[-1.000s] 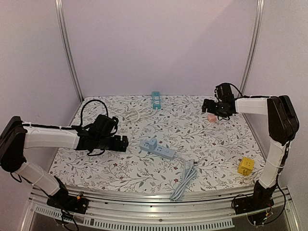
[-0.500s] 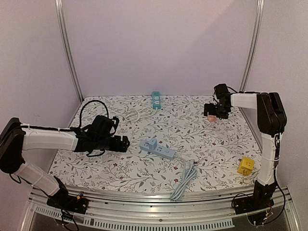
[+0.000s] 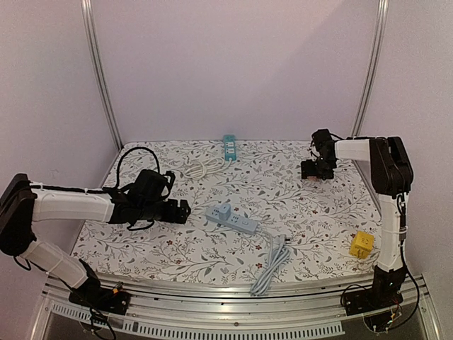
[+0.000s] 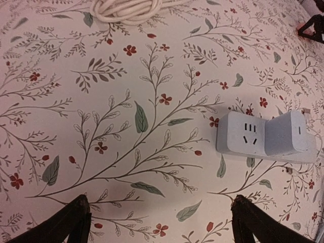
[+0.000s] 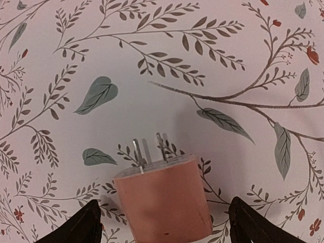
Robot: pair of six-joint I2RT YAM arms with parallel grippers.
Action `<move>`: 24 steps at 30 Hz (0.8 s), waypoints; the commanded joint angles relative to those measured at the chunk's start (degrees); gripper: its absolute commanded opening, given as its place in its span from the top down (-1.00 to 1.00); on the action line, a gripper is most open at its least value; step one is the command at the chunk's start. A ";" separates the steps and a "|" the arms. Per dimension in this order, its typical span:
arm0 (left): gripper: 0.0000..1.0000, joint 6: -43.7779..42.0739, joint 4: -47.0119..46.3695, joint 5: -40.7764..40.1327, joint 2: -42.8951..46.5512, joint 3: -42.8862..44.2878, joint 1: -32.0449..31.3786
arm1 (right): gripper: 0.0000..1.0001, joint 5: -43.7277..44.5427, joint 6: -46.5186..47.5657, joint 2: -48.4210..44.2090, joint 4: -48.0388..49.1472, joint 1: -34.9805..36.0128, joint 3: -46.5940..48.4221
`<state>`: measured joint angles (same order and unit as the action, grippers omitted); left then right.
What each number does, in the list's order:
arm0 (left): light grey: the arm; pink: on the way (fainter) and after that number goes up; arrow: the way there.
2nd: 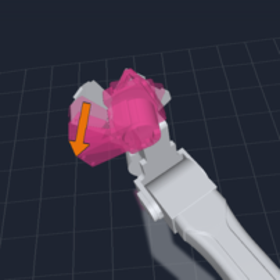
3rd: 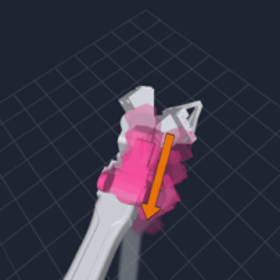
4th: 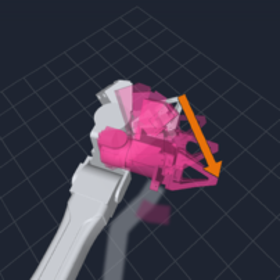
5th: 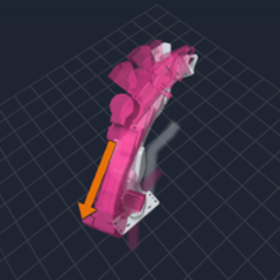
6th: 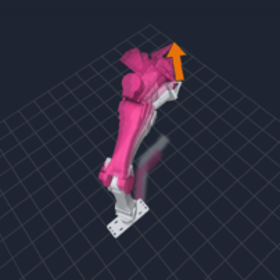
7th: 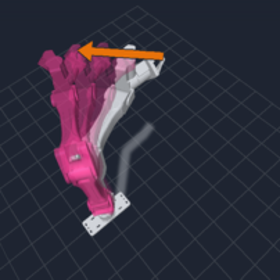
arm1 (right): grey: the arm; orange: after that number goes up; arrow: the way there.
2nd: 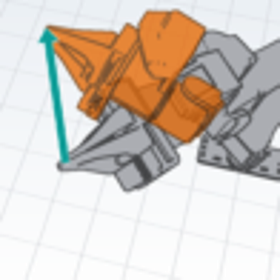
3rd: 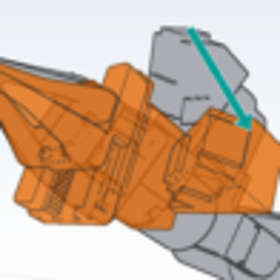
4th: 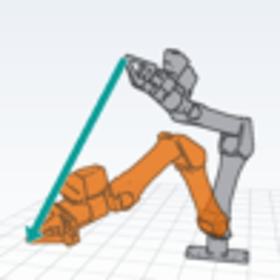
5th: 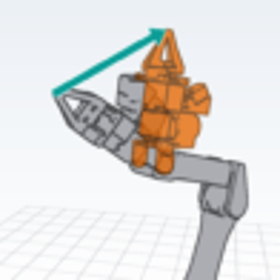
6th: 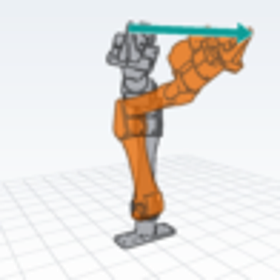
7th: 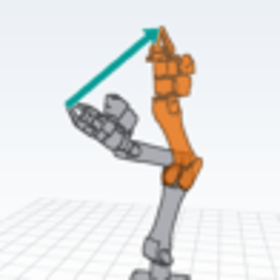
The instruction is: Insert the plug
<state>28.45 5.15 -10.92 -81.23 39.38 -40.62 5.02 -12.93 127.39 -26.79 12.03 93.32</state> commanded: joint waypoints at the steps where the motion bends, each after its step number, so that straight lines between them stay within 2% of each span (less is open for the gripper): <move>1: -0.93 -1.15 -0.06 -0.07 -0.98 0.29 -0.69 | -0.67 1.68 1.77 2.63 -1.27 -0.30 1.85; 5: -0.92 -1.37 0.22 -0.39 -1.76 0.72 -0.69 | -0.52 2.71 2.50 3.54 -1.43 -0.32 2.77; 7: -0.92 -1.52 0.33 -0.73 -2.11 1.04 -0.69 | -0.38 2.56 2.70 3.56 -1.38 -0.32 2.83; 9: -0.92 -1.62 0.38 -0.76 -2.48 1.22 -0.69 | -0.13 2.50 2.95 3.53 -1.47 -0.34 2.83; 16: -0.91 -2.13 1.34 -2.12 -3.35 1.93 -0.63 | 0.22 2.18 3.32 3.32 -0.81 -0.35 2.88; 20: -0.91 -2.47 1.99 -3.48 -2.79 2.00 -0.60 | 0.49 2.15 3.39 2.84 -0.47 -0.34 3.10; 24: -0.91 -2.55 2.41 -4.36 -2.02 1.77 -0.60 | 0.55 1.80 2.91 1.39 -0.78 -0.21 3.10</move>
<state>26.81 5.91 -13.56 -84.03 40.16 -40.62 6.96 -9.98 129.10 -27.27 11.92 95.22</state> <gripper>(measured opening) 0.955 0.448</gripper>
